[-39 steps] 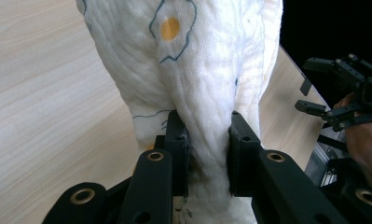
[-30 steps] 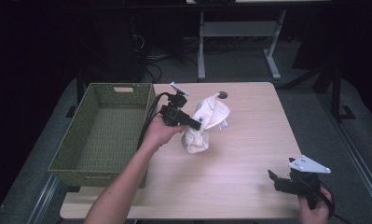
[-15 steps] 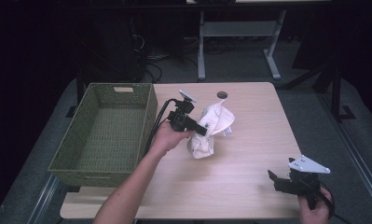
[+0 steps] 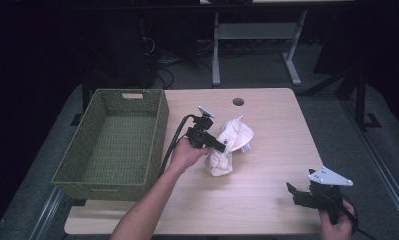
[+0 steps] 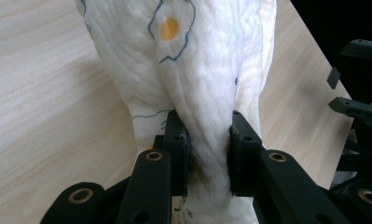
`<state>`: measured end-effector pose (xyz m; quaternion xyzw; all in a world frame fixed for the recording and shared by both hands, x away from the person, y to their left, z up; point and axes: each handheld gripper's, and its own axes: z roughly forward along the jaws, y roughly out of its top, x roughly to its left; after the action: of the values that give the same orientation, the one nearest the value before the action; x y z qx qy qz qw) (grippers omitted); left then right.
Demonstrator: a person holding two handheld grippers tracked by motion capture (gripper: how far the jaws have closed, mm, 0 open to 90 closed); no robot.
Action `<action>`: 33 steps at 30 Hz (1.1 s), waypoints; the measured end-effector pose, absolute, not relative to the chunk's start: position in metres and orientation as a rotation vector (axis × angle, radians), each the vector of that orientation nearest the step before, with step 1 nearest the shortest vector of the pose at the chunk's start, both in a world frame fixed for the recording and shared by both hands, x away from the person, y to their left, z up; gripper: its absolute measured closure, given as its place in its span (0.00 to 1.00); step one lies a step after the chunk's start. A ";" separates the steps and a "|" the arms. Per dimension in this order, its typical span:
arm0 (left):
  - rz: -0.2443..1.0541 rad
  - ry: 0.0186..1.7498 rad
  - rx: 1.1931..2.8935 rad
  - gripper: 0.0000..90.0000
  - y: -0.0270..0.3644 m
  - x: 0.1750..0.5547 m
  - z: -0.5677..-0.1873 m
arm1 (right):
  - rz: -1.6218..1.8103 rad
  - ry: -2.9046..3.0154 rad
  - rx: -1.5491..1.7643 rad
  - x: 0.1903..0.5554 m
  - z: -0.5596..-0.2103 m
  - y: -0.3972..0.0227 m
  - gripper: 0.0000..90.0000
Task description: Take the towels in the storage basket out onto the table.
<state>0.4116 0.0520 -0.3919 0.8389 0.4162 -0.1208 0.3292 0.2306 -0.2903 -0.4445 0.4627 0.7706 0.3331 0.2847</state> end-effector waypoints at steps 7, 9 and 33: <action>-0.320 1.097 2.193 0.79 0.045 0.412 -0.400 | 0.891 2.062 1.237 0.231 -0.444 -0.290 0.15; -0.322 1.105 2.191 0.79 0.044 0.412 -0.404 | 0.891 2.061 1.237 0.231 -0.444 -0.290 0.15; -0.293 1.104 2.150 0.51 0.052 0.397 -0.410 | 0.887 2.066 1.238 0.231 -0.445 -0.289 0.15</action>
<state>0.3969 0.0517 -0.4099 0.8285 0.4254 -0.1128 0.3461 0.2312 -0.2892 -0.4449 0.4625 0.7718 0.3315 0.2837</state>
